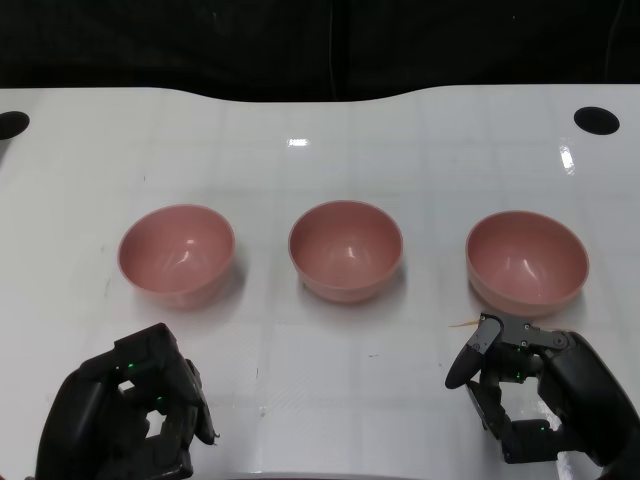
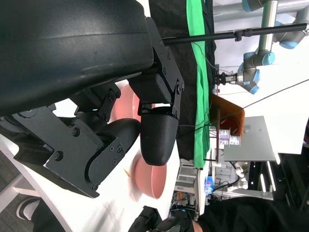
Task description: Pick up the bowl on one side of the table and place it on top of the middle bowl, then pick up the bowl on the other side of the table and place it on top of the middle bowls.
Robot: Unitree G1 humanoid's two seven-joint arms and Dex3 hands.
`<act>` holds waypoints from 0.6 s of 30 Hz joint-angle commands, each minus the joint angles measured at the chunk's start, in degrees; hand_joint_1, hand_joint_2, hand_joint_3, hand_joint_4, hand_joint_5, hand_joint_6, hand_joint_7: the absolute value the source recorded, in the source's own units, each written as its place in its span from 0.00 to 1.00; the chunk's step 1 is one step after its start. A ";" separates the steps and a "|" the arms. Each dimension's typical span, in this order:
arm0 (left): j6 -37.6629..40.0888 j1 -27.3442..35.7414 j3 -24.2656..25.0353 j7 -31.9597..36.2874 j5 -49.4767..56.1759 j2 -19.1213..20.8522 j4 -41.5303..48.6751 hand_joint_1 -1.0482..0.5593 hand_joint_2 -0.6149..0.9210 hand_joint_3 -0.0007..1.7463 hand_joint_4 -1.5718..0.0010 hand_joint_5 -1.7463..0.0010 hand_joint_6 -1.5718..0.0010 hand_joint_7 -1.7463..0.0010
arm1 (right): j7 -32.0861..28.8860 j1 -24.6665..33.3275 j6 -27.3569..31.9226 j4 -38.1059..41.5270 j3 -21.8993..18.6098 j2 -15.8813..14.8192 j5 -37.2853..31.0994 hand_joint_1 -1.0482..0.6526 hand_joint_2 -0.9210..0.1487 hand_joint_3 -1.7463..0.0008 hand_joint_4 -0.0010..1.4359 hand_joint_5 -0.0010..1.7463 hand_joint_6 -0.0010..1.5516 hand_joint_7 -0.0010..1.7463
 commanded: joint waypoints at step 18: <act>0.33 0.15 -0.08 -0.14 0.26 0.46 -1.27 0.61 0.69 0.78 0.45 0.00 0.45 0.16 | 0.24 0.09 0.11 -0.54 -0.44 -0.87 0.44 0.52 0.44 0.31 0.60 0.97 0.54 0.76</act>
